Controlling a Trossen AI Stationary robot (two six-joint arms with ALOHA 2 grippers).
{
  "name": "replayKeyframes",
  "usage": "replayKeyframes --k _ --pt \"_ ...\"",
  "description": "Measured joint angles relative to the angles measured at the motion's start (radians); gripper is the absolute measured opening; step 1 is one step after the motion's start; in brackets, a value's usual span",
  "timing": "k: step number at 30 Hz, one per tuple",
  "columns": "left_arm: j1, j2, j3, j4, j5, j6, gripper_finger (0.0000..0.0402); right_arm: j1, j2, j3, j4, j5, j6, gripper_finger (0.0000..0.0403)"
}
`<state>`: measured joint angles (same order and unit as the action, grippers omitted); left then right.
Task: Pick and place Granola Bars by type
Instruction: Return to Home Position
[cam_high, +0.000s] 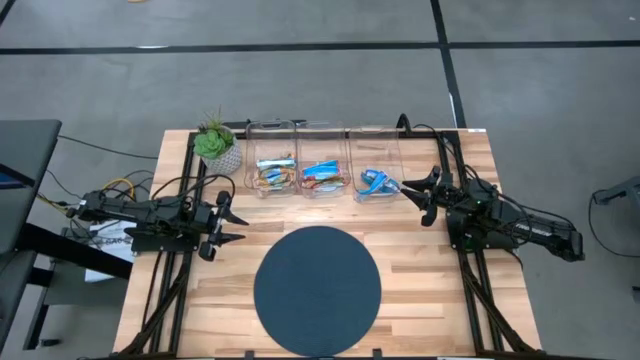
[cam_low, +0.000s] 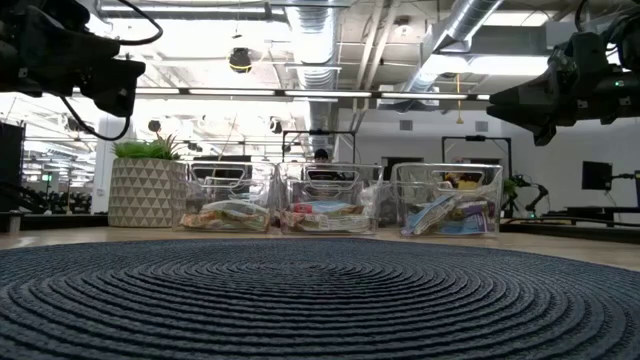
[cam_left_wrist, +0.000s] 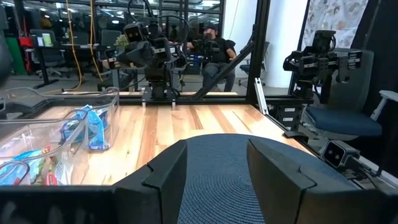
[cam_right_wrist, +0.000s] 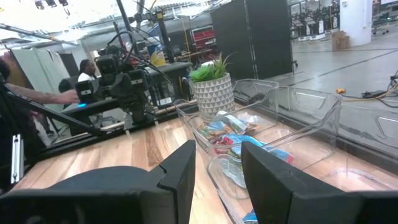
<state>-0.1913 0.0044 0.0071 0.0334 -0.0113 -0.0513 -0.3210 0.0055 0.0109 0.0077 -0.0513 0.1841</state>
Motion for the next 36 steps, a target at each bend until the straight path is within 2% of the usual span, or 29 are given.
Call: replayKeyframes --k 36 --pt "0.000 0.000 0.000 0.000 0.000 -0.002 0.0160 0.000 0.000 0.000 0.000 0.000 0.000 0.0123"
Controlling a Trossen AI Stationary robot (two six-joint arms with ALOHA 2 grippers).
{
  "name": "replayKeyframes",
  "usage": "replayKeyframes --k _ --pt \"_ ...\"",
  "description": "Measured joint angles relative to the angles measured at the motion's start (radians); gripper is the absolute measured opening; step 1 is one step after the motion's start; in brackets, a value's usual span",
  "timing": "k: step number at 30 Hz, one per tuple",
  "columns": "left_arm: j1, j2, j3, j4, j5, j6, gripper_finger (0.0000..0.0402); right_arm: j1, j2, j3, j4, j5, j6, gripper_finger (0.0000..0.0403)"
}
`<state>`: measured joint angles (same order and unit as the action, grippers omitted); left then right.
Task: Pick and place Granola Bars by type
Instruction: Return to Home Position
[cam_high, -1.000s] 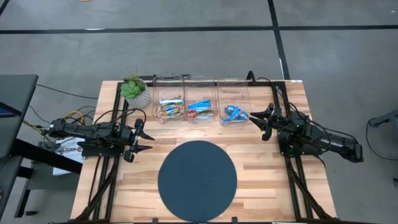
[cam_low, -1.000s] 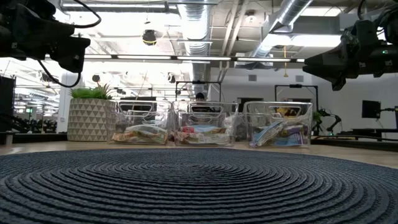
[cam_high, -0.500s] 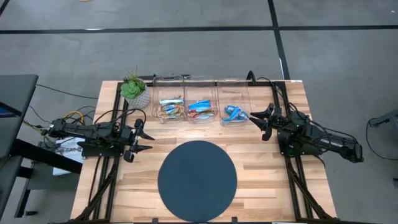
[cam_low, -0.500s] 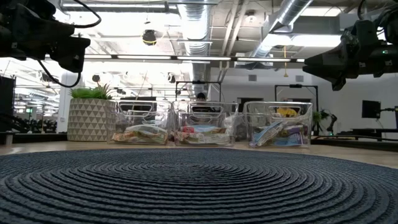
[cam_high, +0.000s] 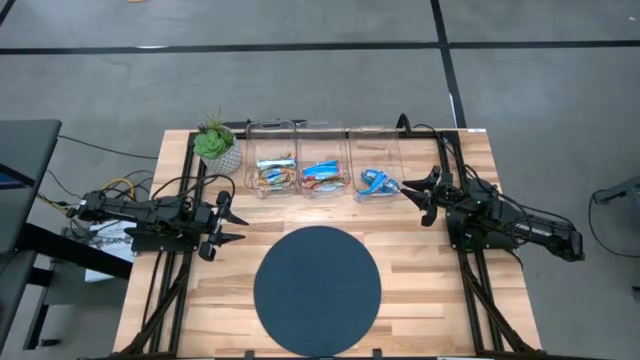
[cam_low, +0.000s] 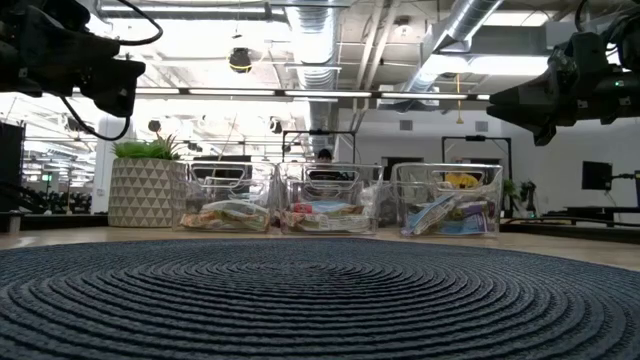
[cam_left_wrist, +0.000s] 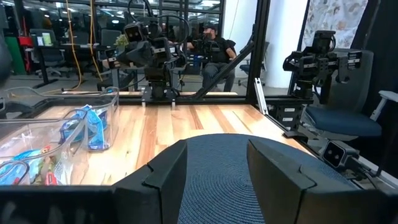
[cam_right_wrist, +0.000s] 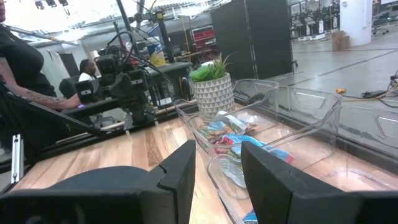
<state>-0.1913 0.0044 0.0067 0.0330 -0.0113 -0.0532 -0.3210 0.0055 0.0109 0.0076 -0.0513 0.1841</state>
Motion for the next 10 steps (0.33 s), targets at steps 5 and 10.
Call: replayKeyframes --k 5,10 --pt "0.000 0.000 0.000 0.000 0.000 0.011 0.0160 0.000 0.000 0.000 0.000 0.000 0.000 0.0123" --pt "0.000 0.000 0.000 0.000 0.000 0.000 0.0160 0.000 0.000 0.000 0.000 0.000 0.000 0.0123"
